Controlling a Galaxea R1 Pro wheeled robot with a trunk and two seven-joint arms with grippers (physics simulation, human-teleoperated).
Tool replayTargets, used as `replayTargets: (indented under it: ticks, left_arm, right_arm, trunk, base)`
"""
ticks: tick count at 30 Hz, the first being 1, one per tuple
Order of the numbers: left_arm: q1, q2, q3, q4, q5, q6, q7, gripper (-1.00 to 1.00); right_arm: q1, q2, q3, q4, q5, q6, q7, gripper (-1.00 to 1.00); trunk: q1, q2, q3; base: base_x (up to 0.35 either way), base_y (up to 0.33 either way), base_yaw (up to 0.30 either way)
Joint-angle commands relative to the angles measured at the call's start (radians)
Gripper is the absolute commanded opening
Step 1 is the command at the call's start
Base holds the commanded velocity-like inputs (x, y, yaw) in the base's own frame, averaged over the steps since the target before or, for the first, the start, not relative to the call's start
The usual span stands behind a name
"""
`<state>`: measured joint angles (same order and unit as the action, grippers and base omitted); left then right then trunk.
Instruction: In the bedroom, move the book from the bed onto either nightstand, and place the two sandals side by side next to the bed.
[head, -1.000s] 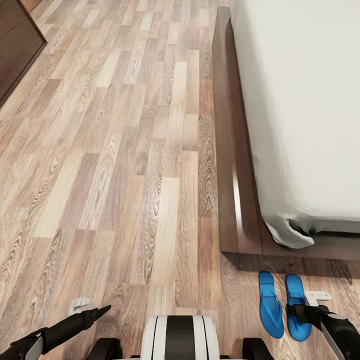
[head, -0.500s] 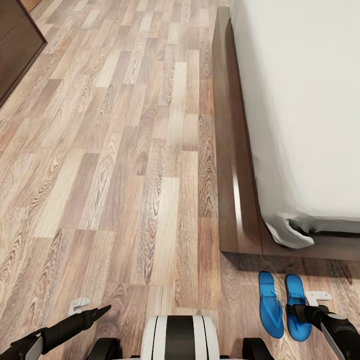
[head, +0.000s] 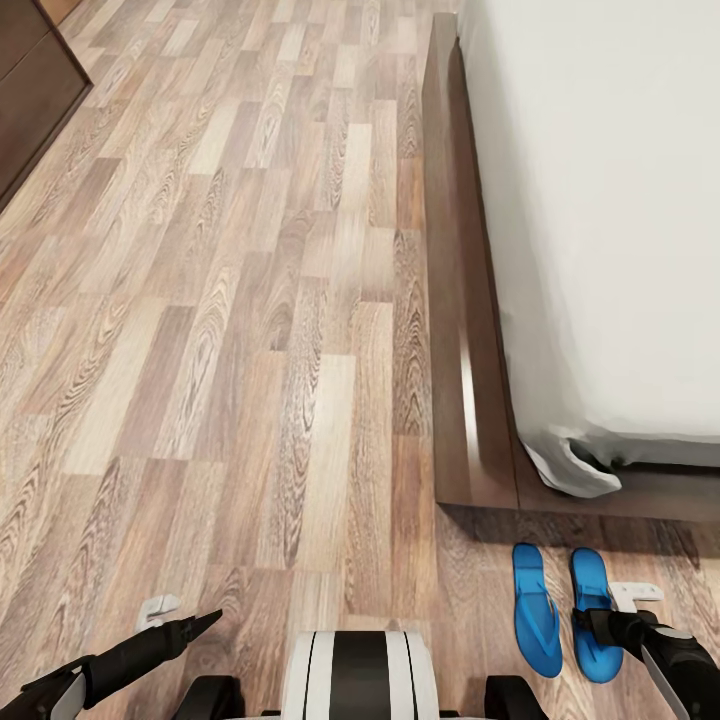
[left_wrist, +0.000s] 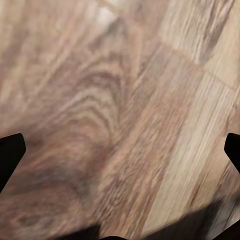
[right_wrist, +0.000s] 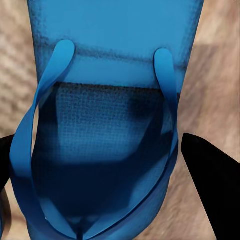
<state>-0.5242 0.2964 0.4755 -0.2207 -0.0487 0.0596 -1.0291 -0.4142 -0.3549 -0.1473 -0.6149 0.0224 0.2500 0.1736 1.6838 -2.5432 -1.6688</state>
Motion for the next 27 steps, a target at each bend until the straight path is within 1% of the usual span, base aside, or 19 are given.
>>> replayTargets:
  ticks: [1,9,20,27]
  left_arm:
    - [0.0,0.0,0.007,0.0,-0.005,0.006,-0.005,1.0]
    - [0.0,0.0,0.006,0.0,-0.006,0.006,-0.005,1.0]
    - [0.0,0.0,0.008,0.0,-0.005,0.006,-0.005,1.0]
    - [0.0,0.0,0.007,0.0,-0.005,0.006,-0.005,1.0]
  right_arm:
    - [0.0,0.001,-0.005,-0.002,0.002,0.006,0.006,-1.0]
    - [0.0,0.001,-0.005,-0.002,0.002,0.005,0.006,-1.0]
    - [0.0,0.001,-0.005,-0.002,0.002,0.005,0.006,-1.0]
    - [0.0,0.001,-0.005,-0.002,0.002,0.005,0.006,-1.0]
  trunk:
    - [0.0,0.0,0.0]
    - [0.003,-0.002,-0.031]
    - [0.003,-0.002,-0.031]
    - [0.003,-0.002,-0.031]
  base:
    - [0.0,0.0,0.0]
    - [0.0,0.0,0.0]
    - [0.0,0.0,0.0]
    - [0.085,0.0,0.0]
